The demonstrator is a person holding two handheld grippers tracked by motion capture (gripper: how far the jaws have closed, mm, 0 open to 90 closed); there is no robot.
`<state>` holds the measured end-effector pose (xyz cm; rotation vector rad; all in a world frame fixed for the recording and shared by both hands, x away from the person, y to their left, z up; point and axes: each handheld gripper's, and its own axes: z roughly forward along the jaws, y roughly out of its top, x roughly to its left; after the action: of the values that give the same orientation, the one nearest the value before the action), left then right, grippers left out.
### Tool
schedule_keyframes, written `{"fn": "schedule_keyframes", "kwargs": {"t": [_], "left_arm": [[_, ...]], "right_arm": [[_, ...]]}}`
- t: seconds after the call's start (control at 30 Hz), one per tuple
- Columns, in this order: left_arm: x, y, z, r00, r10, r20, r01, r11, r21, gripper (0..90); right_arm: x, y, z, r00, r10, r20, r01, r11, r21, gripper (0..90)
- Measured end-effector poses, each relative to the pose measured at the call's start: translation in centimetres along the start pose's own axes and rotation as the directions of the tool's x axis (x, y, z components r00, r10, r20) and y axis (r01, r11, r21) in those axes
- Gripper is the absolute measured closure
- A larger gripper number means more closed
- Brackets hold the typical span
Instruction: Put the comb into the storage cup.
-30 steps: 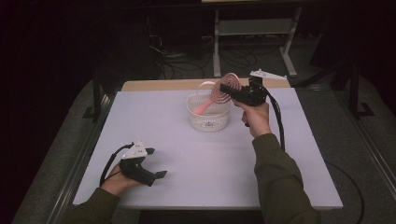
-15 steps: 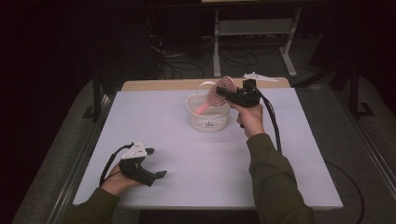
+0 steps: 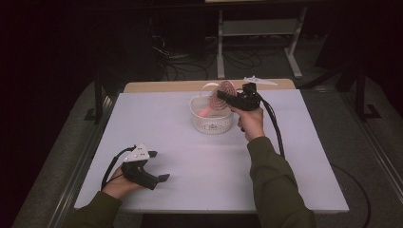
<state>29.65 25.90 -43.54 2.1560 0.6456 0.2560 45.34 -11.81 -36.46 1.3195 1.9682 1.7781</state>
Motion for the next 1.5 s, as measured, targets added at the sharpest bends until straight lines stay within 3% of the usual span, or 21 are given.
{"fn": "schedule_keyframes", "kwargs": {"t": [0.93, 1.5], "left_arm": [[-0.2, 0.0, 0.1, 1.0, 0.005, 0.006, -0.005, 1.0, 0.007, 0.0], [-0.2, 0.0, 0.2, 0.9999, 0.011, 0.011, -0.011, 0.9999, 0.01, 0.0]], "right_arm": [[-1.9, -0.8, -0.6, 0.9984, 0.037, 0.043, -0.039, 0.999, 0.026, 59.5], [-2.5, -1.3, -0.6, 0.9928, 0.026, 0.117, -0.029, 0.999, 0.03, 51.0]]}}
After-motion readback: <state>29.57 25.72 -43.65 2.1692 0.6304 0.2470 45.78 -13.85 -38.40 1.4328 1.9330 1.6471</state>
